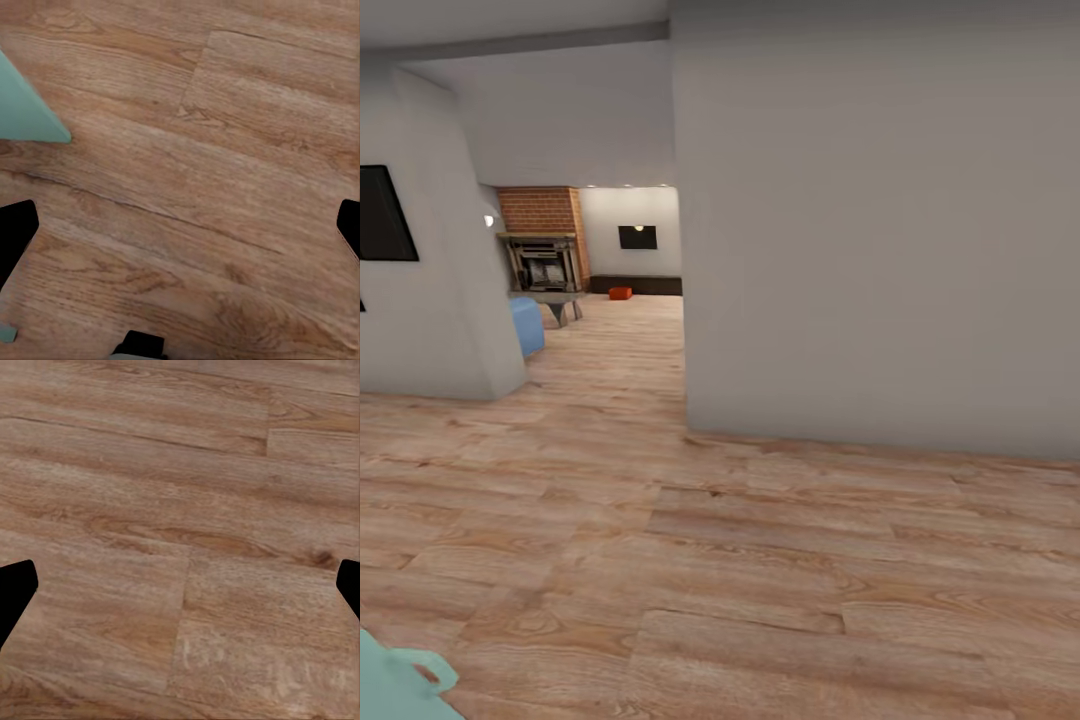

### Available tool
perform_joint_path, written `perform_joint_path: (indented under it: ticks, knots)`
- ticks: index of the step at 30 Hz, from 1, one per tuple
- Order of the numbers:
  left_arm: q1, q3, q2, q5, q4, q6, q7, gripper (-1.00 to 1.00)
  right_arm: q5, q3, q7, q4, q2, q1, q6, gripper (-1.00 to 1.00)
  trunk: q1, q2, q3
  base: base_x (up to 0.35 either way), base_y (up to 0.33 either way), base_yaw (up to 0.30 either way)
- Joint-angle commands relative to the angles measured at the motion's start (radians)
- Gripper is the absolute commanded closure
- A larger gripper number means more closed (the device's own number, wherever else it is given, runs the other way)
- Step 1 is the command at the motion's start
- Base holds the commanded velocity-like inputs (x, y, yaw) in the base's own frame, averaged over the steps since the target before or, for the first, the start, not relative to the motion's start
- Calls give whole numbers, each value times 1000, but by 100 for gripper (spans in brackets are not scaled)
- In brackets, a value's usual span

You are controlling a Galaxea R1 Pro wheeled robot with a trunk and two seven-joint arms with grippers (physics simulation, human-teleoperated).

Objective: Move the two storage containers from the living room to the garage. In the garage, place one container on the floor and stack the other container on top of it (either order is fine).

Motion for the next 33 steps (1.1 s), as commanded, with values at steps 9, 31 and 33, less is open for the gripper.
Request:
perform_joint_path:
  ticks: [9, 31, 33]
  knots:
    - [-2, -1, 0, 9, 4, -6, -5, -100, 3, 1, -1, -2, 0, 1, -1, -100, 1, 0, -1, 326, 0, 0]
    - [-2, -1, -3, 9, 4, -6, -4, -100, 3, 1, -1, -2, 0, 1, -1, -100, 1, 0, -1, 326, 0, 6]
    - [-2, -1, -5, 8, 4, -6, -4, -100, 3, 1, -2, -2, 0, 1, -1, -100, 1, 0, -1, 326, 0, 112]
